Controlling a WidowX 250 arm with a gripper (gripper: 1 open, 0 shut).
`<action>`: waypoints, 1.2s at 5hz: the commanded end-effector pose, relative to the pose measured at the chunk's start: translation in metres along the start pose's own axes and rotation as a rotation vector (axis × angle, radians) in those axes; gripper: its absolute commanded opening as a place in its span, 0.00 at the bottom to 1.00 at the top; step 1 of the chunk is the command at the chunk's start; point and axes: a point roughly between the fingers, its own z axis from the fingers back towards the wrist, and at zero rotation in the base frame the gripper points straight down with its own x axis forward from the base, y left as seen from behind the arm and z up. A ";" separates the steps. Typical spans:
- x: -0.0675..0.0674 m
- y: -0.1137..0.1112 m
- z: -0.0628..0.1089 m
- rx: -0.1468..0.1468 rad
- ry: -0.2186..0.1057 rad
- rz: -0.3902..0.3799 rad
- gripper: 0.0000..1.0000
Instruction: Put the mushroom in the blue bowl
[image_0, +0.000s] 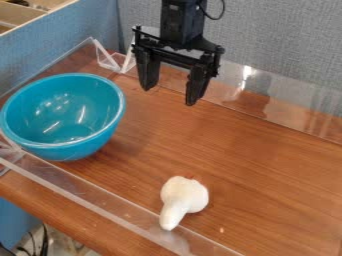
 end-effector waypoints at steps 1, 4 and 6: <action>-0.012 -0.012 -0.007 0.001 0.001 -0.098 1.00; -0.045 -0.043 -0.021 0.004 0.006 -0.444 1.00; -0.059 -0.033 -0.047 -0.014 0.017 -0.503 1.00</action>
